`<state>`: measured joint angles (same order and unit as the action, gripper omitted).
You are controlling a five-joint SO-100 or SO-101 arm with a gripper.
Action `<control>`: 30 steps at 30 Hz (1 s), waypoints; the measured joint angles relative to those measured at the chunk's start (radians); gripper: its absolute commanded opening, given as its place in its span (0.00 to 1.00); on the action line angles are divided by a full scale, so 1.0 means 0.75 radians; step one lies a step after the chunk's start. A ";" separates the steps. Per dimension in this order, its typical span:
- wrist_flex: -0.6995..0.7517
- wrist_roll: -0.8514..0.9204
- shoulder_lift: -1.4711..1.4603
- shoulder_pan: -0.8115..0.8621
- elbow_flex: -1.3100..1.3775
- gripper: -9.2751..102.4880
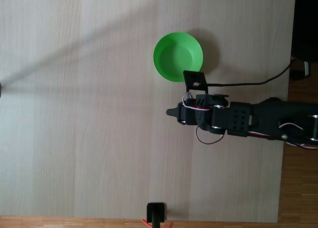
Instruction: Grasp a green pompom and put it in the green bowl.
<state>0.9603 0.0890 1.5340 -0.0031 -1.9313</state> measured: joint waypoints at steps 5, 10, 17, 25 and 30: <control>0.000 0.000 -0.002 0.000 0.000 0.29; 0.000 0.000 -0.020 0.000 -0.004 0.29; -0.010 0.002 -0.055 0.031 -0.016 0.29; -0.010 0.002 -0.098 0.037 -0.020 0.28; -0.010 0.002 -0.102 0.029 -0.020 0.25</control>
<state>0.9526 0.0905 1.4573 0.0184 -1.9466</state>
